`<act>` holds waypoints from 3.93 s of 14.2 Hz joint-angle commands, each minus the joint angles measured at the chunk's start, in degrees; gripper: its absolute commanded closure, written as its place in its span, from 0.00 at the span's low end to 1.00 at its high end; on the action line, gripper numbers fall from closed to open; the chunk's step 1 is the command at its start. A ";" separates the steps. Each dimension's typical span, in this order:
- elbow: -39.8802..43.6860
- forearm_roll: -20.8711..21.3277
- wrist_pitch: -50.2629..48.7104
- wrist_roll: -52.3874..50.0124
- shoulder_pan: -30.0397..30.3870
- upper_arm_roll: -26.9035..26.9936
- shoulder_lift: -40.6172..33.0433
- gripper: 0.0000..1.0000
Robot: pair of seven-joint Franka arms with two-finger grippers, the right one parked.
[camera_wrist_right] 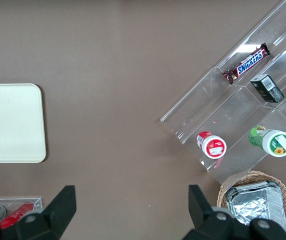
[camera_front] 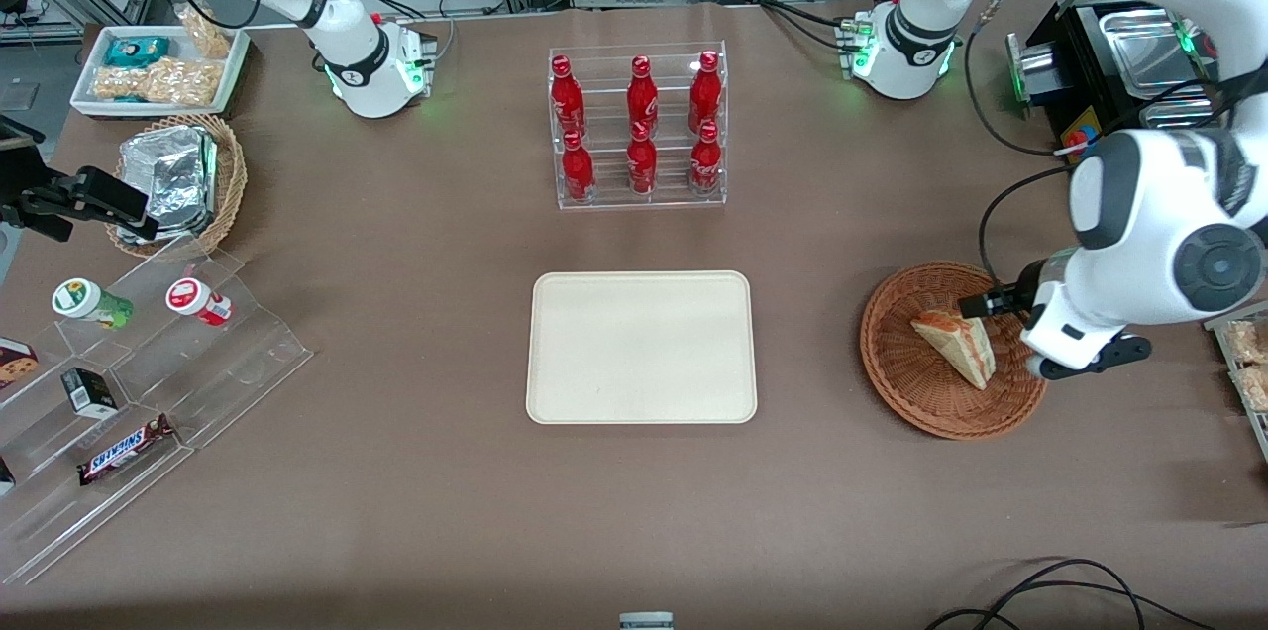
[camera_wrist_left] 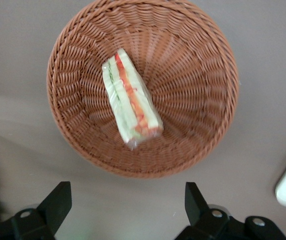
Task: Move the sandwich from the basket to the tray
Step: 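Close the left gripper on the sandwich wedge and lift it, then carry the sandwich with the left gripper over the cream tray, then lower the sandwich onto the tray and open the left gripper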
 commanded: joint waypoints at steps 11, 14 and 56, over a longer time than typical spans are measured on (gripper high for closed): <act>-10.17 1.04 19.95 -31.82 -0.05 0.53 6.90 0.46; -8.06 1.13 19.61 -33.50 -0.05 0.61 7.69 0.91; 23.85 0.52 14.45 -31.57 -38.90 -1.93 21.34 0.00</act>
